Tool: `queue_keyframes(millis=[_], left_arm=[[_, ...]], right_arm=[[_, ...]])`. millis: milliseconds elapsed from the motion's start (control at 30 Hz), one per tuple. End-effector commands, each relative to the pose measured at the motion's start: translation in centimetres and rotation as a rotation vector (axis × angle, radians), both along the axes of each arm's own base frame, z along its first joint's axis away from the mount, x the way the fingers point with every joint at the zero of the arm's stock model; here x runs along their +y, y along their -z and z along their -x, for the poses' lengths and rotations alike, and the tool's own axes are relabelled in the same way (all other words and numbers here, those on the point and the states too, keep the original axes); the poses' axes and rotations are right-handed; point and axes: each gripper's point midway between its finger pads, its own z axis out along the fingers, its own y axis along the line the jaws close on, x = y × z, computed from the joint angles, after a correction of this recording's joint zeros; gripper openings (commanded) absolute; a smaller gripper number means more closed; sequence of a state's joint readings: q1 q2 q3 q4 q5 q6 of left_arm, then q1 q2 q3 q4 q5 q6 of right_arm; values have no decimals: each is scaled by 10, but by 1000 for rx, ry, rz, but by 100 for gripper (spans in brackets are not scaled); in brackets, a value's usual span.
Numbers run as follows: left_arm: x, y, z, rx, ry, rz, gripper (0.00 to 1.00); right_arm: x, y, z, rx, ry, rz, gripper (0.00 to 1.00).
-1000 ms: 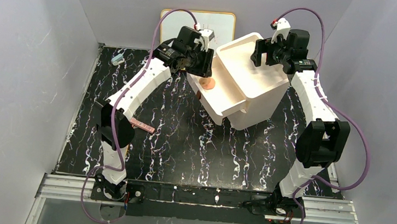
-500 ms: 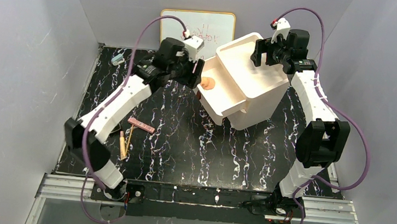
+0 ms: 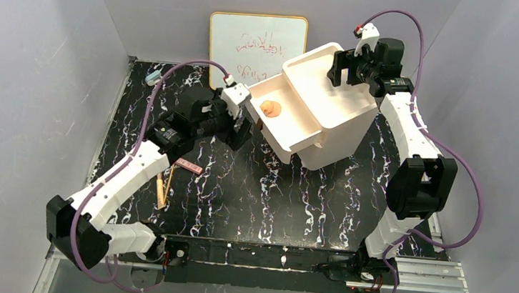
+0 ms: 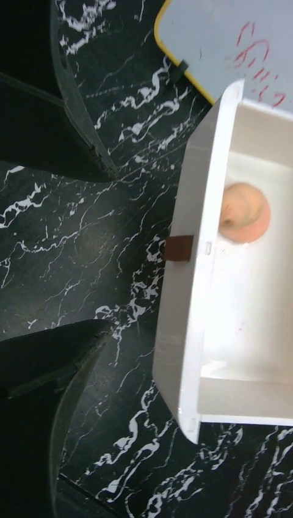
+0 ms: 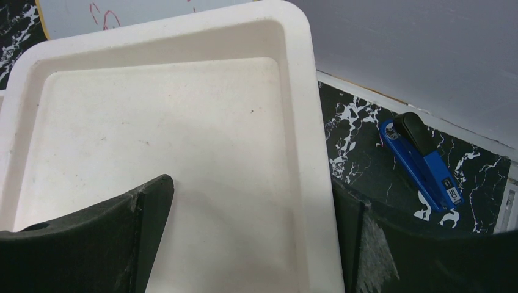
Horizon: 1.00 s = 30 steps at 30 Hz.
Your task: Organize the makeup
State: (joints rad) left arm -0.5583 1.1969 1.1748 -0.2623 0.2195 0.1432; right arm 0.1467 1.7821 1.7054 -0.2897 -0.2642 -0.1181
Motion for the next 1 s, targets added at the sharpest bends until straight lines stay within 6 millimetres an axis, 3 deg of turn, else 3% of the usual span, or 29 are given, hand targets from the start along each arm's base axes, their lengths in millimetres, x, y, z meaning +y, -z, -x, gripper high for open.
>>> queue_keyframes(millis=[0,133,200,500,767,967], left_arm=[[-16,7,7,-45,118,46,80],[-26,19,-3,-31,154,36,82],[-32,20,-11,-42,163,37,89],[-69,29,-54,-49,214,99,91],[-100,20,-84,-64,261,176,94],[-123,-2,-105,-107,298,241,98]], right_arm=[[19,0,-10,-43,-39,-46,99],[20,-3,-8,-46,-48,-51,99],[20,-1,-6,-42,-46,-49,99],[19,-3,-1,-44,-43,-48,99],[19,-2,-2,-42,-43,-48,99],[19,0,-2,-39,-43,-47,99]])
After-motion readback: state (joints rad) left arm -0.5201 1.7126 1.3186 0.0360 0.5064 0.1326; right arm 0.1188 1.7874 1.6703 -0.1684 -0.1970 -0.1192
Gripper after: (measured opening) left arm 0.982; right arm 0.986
